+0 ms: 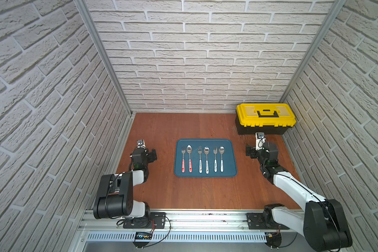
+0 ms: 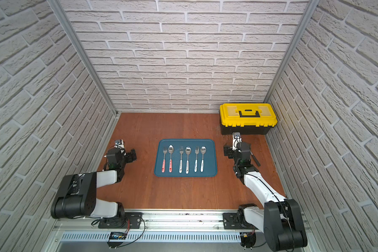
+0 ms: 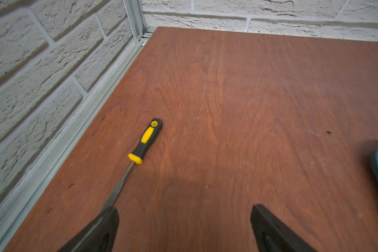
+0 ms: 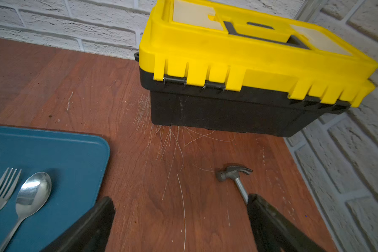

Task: Set the spoon and fork side by side
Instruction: Reset both arms

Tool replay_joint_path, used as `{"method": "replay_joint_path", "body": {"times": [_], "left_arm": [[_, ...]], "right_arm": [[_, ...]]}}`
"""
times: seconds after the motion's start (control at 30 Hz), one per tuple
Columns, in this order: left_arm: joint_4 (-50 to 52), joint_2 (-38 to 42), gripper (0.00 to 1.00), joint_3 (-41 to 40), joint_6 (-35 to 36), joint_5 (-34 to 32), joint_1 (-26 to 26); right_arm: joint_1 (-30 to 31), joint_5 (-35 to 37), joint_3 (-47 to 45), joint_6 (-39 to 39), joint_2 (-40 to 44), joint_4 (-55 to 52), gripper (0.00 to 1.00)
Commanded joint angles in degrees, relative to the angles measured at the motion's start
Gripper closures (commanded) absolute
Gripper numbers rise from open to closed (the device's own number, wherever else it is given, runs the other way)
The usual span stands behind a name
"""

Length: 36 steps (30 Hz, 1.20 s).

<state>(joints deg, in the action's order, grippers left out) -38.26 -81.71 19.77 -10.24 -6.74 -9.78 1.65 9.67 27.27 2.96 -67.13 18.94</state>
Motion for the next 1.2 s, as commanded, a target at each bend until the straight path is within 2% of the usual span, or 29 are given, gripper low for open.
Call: {"method": "replay_joint_path", "body": {"times": [0.0,0.03,0.07,0.13,0.23,0.27,0.33,0.37,0.4,0.43,0.47,0.5,0.53,0.63,0.73,1.17], "left_arm": [[-6.01,-0.2,0.02,1.89,1.54,-2.44,1.46],[-6.58,-0.2,0.02,1.59,1.69,-2.79,1.62],[-7.81,-0.12,0.02,1.03,2.1,-3.07,2.04],[-11.96,-0.96,0.02,-0.76,3.49,-4.13,3.76],[-27.53,-8.84,0.02,-4.02,7.92,-2.02,5.72],[-19.77,-5.56,0.02,-3.03,7.06,-1.68,5.75],[-22.76,-7.91,0.02,-2.31,7.84,-1.92,5.6],[-16.72,-5.96,0.02,-1.0,7.09,-1.21,5.54],[-18.58,-7.58,0.02,-0.48,7.25,-2.09,5.44],[-16.05,-7.05,0.02,0.28,7.21,-2.1,5.79],[-13.78,-6.82,0.02,1.18,7.18,-1.9,5.87],[-15.25,-7.62,0.02,1.37,8.28,-3.33,6.54],[-13.09,-6.99,0.02,1.78,8.74,-2.28,7.09],[-13.85,-7.45,0.02,1.87,9.99,0.2,7.16],[-13.03,-7.27,0.02,2.05,9.9,1.13,6.76],[-13.27,-7.26,0.02,1.95,10.04,0.74,7.04]], "right_arm": [[-1.04,-5.9,-1.12,-0.63,-2.97,11.55,0.01],[-1.21,-6.05,-1.52,0.39,-5.09,14.42,0.01],[-1.46,-5.4,-1.6,-2.31,-6.93,15.94,0.01],[-2.15,-8.51,-0.86,-1.8,-10.56,15.71,0.01],[-2.09,-13.88,-4.86,0.7,-14.32,25.66,0.01],[-2.11,-14.52,-6.24,1.15,-15.55,28.89,0.01],[-2.06,-16.28,-10.71,1.29,-21.98,43.97,0.01],[-2.09,-14.57,-11.49,0.47,-23.65,48.45,0.01],[-2.09,-11.49,-10.79,0.06,-21.6,43.24,0.01],[-2.09,-9.84,-8.36,-0.38,-19.07,35.1,0.01],[-1.98,-8.69,-6.34,-1.03,-19.54,32.09,0.01],[-2.08,-7.81,-4.89,-2.03,-21.66,32.6,0.01],[-2.48,-8.15,-5.53,-2.55,-22.15,34.66,0.01],[-2.46,-8.18,-4.65,-2.13,-20.3,29.9,0.01],[-2.44,-8.23,-5.09,-2.19,-20.97,32.0,0.01],[-2.44,-8.27,-5.05,-2.12,-20.67,31.51,0.01]]}}
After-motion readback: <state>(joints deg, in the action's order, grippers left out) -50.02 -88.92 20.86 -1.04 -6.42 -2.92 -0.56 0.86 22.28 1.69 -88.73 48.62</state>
